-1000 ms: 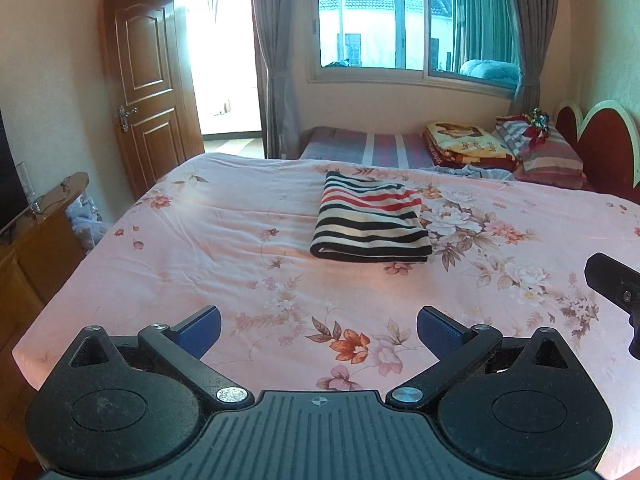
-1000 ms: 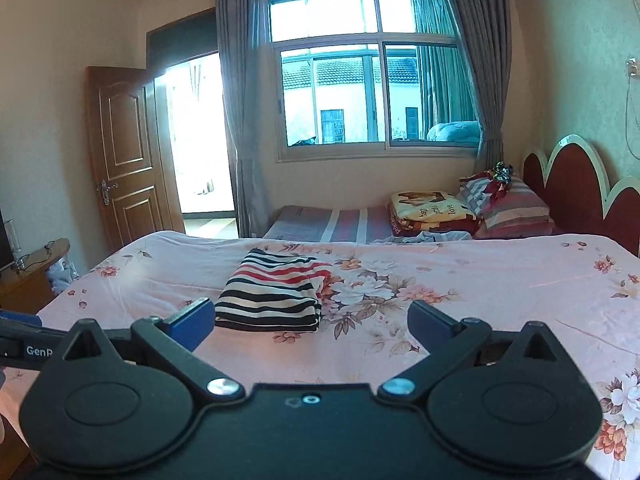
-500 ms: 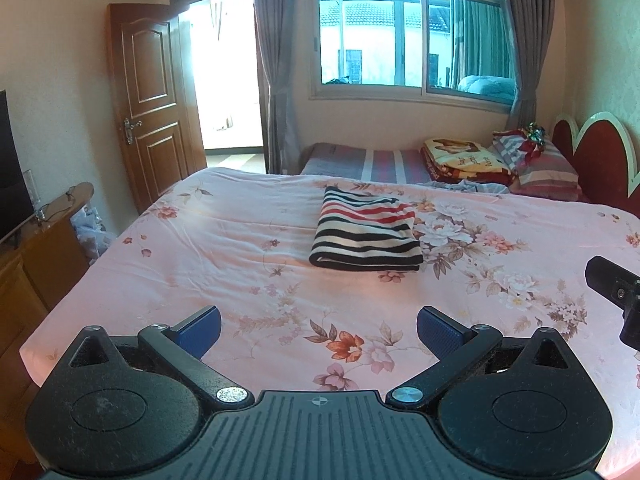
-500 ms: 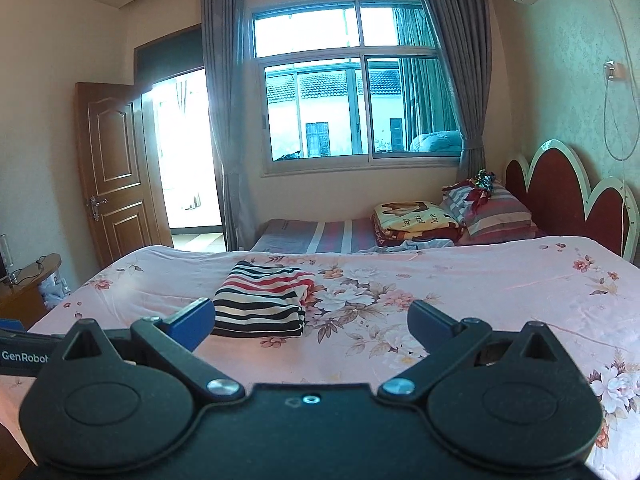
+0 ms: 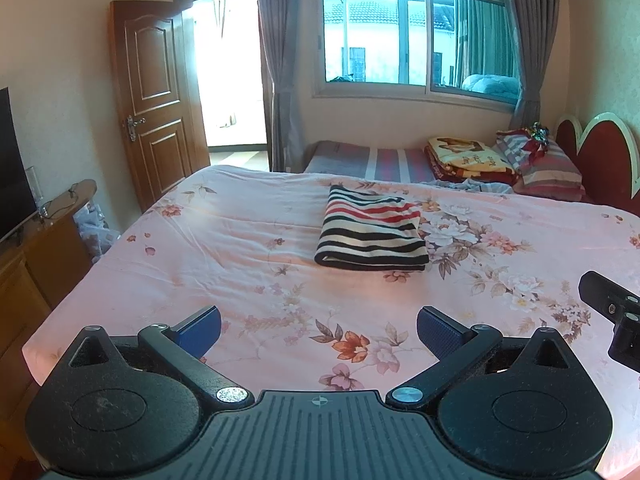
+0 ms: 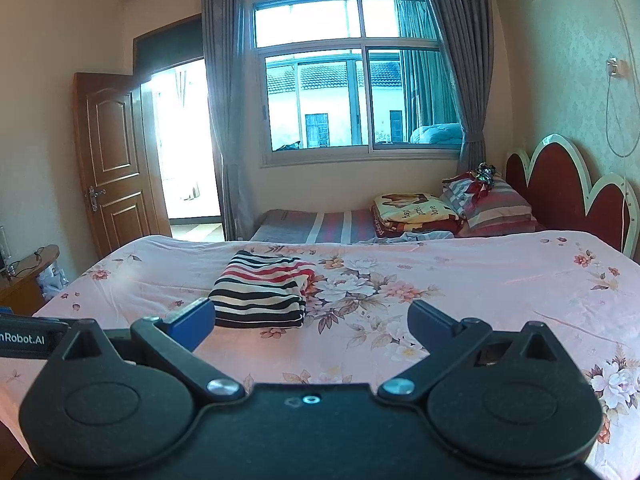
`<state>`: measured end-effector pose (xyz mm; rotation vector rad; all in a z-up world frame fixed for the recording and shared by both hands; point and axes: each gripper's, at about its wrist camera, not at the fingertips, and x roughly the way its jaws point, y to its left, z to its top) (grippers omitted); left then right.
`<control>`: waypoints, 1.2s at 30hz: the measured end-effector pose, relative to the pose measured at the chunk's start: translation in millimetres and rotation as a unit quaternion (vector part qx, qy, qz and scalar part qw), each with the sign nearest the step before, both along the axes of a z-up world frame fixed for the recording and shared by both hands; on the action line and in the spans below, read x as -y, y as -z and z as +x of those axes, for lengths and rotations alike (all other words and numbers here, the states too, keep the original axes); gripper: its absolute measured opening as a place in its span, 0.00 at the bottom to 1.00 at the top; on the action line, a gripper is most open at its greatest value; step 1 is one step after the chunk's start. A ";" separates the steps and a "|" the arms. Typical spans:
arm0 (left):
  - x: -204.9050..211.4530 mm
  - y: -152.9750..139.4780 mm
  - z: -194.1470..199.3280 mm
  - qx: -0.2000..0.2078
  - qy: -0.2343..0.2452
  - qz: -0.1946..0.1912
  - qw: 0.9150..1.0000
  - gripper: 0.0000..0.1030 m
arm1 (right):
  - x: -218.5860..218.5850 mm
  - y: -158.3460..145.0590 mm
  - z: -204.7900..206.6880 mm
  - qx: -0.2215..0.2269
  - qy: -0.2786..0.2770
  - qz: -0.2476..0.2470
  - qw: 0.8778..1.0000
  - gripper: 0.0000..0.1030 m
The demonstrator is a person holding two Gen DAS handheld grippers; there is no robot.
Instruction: Fold small clothes
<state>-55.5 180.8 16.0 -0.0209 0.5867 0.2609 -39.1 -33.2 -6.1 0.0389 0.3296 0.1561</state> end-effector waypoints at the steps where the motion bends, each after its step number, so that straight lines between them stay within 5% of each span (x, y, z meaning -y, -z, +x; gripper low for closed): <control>1: 0.0 -0.1 0.1 0.000 0.000 0.001 1.000 1.00 | 0.1 -0.3 0.5 0.000 -0.001 0.000 1.000 0.99; 36: -4.8 5.5 16.9 -0.011 -0.004 0.001 1.000 1.00 | -3.5 3.1 10.8 -0.010 -0.013 -0.004 1.000 0.99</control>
